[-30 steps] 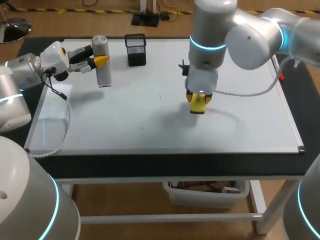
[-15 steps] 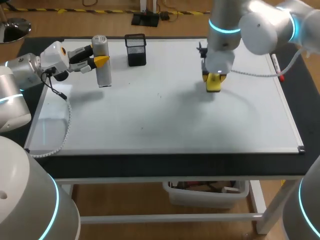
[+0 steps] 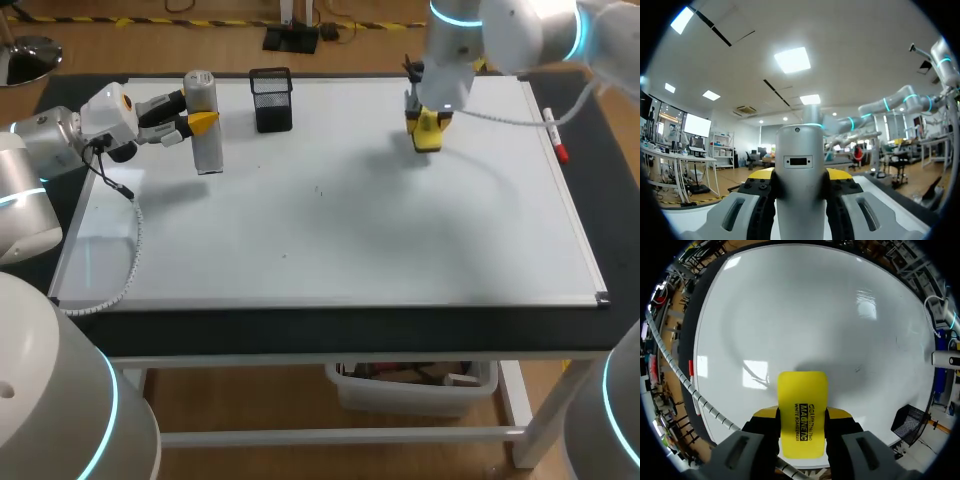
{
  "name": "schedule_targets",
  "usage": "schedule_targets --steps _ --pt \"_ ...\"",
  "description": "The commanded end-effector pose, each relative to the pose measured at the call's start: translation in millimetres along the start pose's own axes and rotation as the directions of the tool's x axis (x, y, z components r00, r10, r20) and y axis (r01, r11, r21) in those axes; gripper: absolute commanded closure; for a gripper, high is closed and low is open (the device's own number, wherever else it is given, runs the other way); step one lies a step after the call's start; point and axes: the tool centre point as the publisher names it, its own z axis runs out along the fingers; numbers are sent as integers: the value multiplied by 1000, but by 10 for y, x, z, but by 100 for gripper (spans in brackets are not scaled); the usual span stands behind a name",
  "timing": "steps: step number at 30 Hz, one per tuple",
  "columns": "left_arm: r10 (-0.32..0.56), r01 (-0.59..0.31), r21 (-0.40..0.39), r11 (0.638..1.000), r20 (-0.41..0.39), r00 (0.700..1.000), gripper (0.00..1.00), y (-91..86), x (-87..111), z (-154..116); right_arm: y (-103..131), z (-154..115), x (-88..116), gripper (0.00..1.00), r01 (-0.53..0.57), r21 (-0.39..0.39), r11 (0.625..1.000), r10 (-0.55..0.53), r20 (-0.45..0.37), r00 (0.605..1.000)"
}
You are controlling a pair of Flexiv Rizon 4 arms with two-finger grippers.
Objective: Pick up the inspection probe, press it on each red-marked spot on the whiteboard one by one, put down the probe, pick up the eraser, and wipe off all the red marks.
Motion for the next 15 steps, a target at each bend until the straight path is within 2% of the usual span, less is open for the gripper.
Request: schedule_targets --steps 1,7,10,15 --pt "2 -2 3 1000 -2 1000 100 -1 -1 -2 -409 78 -86 100 8 -119 993 -9 -7 1000" --pt "2 -2 3 1000 -2 1000 100 -1 -1 -2 -586 140 -235 100 22 -143 989 -21 9 1000" --pt "2 -2 3 1000 -2 1000 100 -1 -1 -2 -656 161 -323 100 23 -155 988 -17 43 999" --pt "2 -2 3 1000 -2 1000 100 -1 -1 -2 -779 236 -436 100 6 -173 985 1 42 999"
